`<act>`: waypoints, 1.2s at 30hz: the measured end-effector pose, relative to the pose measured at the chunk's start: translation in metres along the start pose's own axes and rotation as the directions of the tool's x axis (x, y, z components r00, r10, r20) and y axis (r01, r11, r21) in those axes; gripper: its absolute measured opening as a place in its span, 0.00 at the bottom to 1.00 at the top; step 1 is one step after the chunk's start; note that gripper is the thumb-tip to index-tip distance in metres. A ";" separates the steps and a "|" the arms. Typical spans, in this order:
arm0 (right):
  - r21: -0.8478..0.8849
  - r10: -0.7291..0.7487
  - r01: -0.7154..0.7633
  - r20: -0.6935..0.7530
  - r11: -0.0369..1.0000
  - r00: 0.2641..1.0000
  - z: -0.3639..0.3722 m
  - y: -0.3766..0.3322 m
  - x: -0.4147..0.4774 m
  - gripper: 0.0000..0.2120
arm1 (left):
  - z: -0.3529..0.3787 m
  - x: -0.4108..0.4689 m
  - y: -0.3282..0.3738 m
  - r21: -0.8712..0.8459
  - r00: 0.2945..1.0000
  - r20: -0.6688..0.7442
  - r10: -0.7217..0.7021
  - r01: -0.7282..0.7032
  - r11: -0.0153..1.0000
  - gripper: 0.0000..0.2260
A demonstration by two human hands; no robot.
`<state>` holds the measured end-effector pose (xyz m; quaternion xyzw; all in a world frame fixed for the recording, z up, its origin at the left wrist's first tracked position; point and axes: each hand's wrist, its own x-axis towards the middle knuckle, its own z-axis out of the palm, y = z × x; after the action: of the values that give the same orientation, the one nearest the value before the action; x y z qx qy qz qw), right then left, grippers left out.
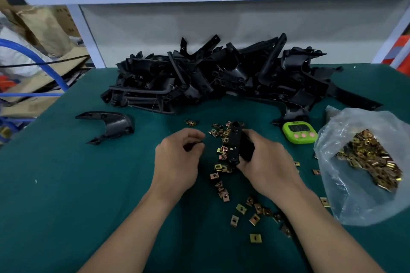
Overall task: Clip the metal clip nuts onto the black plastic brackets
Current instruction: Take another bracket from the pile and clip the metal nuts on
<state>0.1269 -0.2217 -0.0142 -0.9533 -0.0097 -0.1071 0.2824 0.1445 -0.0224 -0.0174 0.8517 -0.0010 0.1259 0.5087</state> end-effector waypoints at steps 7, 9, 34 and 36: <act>-0.022 0.101 -0.101 -0.004 0.995 0.995 -0.003 0.003 0.001 0.20 | 0.002 0.007 -0.007 0.354 0.985 0.167 0.050 -0.107 0.929 0.16; -0.037 0.085 -0.085 0.001 0.996 0.996 -0.002 0.001 0.001 0.19 | 0.005 0.005 -0.004 0.420 0.968 0.209 0.137 -0.216 0.881 0.23; 0.016 0.037 -0.037 -0.005 0.999 0.999 -0.006 -0.003 -0.005 0.21 | 0.019 -0.020 0.016 0.097 0.990 0.099 0.100 -0.109 0.989 0.08; 0.007 0.039 -0.039 -0.041 0.999 0.998 -0.006 -0.004 -0.006 0.20 | 0.018 -0.018 0.015 0.063 0.993 0.092 0.070 -0.076 0.995 0.14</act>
<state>0.1194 -0.2213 -0.0086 -0.9499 0.0144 -0.1214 0.2876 0.1287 -0.0470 -0.0164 0.8722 -0.0509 0.1061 0.4749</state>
